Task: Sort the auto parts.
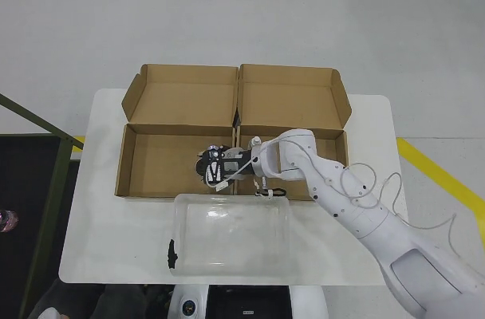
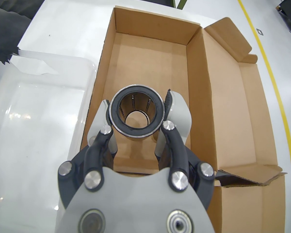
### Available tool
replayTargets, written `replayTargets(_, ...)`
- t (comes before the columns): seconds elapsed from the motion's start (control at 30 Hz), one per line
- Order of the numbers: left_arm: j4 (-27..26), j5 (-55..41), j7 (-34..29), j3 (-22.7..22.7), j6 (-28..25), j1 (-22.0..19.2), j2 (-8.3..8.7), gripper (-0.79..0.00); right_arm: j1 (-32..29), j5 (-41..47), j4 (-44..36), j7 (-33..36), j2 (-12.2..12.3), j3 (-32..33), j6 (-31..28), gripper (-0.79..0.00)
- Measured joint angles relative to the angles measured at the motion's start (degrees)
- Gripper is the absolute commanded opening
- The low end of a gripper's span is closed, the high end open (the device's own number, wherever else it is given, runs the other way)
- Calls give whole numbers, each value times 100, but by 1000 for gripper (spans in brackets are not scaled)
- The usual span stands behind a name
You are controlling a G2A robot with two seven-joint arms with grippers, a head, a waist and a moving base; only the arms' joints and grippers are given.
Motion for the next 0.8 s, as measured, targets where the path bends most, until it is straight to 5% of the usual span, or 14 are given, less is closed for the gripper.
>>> replayTargets(0.33,0,0,0,0,0,0,0,0,185,146,574,139,-234,-286,102,-782)
replayTargets(0.8,0,0,0,0,0,0,0,0,279,41,1139,97,-465,-505,174,-536)
